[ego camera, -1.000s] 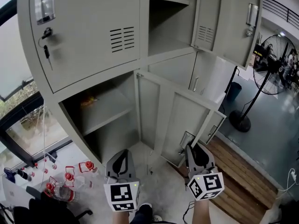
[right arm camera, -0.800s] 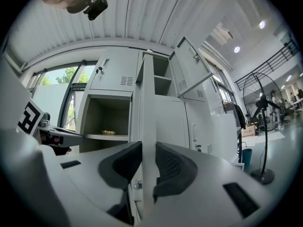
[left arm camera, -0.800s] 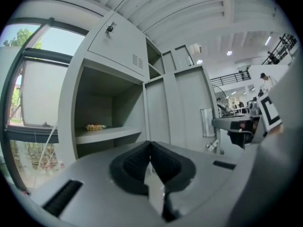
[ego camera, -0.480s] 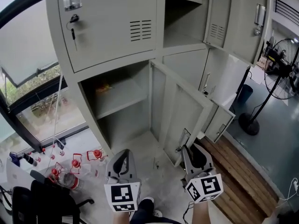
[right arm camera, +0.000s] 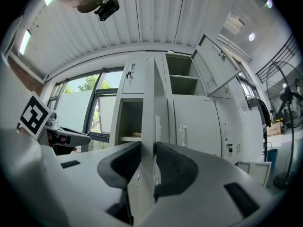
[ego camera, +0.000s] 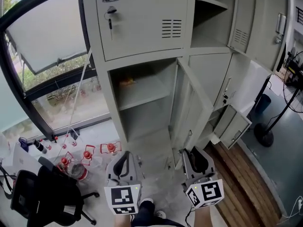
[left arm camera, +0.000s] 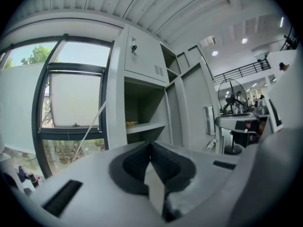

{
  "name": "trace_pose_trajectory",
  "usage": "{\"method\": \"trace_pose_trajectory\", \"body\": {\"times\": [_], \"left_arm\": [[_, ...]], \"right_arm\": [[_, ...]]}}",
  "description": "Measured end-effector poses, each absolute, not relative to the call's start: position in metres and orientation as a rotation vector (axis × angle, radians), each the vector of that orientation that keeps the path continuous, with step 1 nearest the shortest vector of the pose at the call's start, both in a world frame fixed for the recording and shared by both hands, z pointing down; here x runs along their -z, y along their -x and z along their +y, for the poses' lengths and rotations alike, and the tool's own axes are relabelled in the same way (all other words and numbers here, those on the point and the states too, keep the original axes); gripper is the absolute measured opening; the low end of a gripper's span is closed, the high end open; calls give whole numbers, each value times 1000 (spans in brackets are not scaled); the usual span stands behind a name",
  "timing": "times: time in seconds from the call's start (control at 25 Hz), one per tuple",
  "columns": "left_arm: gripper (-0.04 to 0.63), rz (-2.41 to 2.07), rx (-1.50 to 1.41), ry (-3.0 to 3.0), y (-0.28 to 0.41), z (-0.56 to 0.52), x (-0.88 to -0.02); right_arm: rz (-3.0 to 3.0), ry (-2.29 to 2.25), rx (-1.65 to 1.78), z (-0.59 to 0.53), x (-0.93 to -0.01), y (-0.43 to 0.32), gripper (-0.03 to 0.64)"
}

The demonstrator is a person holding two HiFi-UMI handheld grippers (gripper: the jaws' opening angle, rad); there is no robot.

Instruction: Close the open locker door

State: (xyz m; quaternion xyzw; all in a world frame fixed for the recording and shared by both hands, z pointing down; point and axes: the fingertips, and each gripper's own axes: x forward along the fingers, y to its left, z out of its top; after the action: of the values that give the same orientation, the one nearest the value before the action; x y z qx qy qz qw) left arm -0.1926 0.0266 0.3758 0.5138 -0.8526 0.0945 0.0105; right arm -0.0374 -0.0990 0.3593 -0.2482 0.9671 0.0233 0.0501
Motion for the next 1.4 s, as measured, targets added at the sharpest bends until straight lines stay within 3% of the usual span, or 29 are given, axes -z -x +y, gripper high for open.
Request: {"method": "trace_pose_trajectory", "body": {"times": [1.4], "left_arm": [[3,-2876,-301,-1251,327,118,-353]], "right_arm": [[2988,367,-36,-42,-356,236,68]]}}
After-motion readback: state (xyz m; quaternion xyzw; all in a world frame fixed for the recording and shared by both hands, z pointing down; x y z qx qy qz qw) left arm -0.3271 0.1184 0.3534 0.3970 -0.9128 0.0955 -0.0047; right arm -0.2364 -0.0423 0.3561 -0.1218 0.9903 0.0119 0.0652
